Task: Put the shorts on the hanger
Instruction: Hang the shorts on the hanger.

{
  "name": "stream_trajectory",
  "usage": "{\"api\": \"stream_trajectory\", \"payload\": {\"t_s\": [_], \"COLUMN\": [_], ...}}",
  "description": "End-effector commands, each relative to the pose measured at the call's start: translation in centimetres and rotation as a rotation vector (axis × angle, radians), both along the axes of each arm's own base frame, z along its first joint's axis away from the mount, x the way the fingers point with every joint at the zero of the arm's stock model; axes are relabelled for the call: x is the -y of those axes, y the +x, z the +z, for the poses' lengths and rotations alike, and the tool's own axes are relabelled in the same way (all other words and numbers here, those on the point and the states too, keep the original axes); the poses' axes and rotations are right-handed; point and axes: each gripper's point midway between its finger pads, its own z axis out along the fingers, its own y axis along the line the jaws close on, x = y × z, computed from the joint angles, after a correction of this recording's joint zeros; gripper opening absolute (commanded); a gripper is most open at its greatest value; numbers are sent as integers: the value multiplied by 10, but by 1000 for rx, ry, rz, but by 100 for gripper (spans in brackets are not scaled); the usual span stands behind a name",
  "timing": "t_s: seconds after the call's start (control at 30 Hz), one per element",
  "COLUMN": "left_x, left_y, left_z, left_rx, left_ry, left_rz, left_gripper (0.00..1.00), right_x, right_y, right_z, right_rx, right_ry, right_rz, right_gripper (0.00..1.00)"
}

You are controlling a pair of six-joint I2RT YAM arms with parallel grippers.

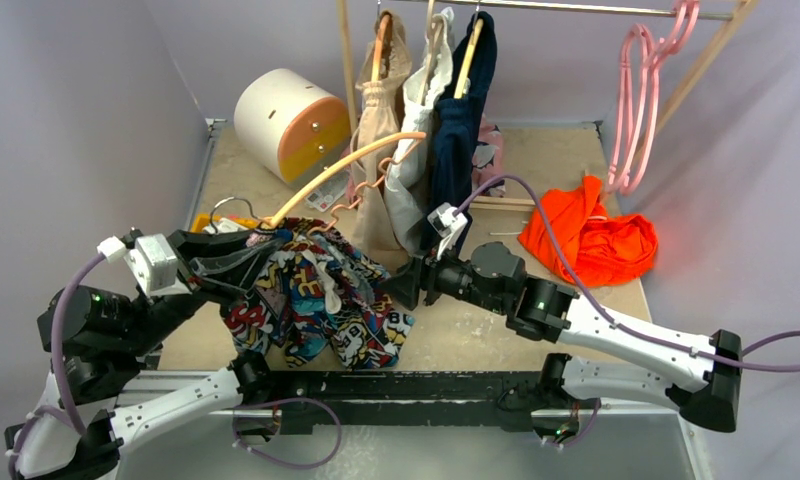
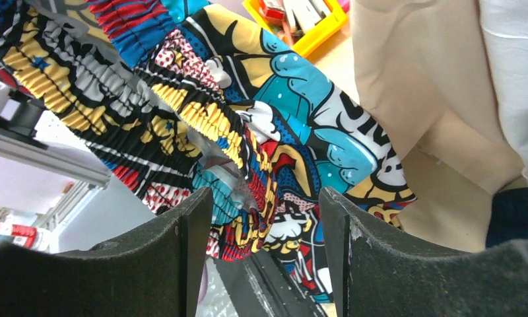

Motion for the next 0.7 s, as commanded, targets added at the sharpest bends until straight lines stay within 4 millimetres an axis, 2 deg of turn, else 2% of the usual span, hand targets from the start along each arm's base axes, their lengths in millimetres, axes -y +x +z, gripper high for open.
{"api": "stream_trajectory", "payload": {"t_s": [0.0,0.2,0.27,0.33,0.4,0.47,0.67], "left_x": [-19,-17,-16,-15,-15,-14,-6], "left_y": [-10,-9,-8,-10,-10,-14,-26], "left_z": [56,57,59,61,62,61,44], "left_rx": [96,94,93,93,88,84,42], "left_ry": [-180,-191,-193,-198,-197,-191,-156], "left_rz": [9,3,3,-5,-8,-28,-111], "left_gripper": [0,0,0,0,0,0,0], "right_x": [-3,-10,-12,-12,-9,0,42], "right_y": [-9,-11,-7,-3,4,14,29], "right_z": [15,0,-1,-3,-3,5,43], "right_rx": [-9,-51,-56,-59,-58,-39,40], "right_ry": [73,54,49,38,26,30,36], "right_rz": [37,54,38,16,-27,-100,-262], "right_gripper": [62,60,56,43,21,2,0]}}
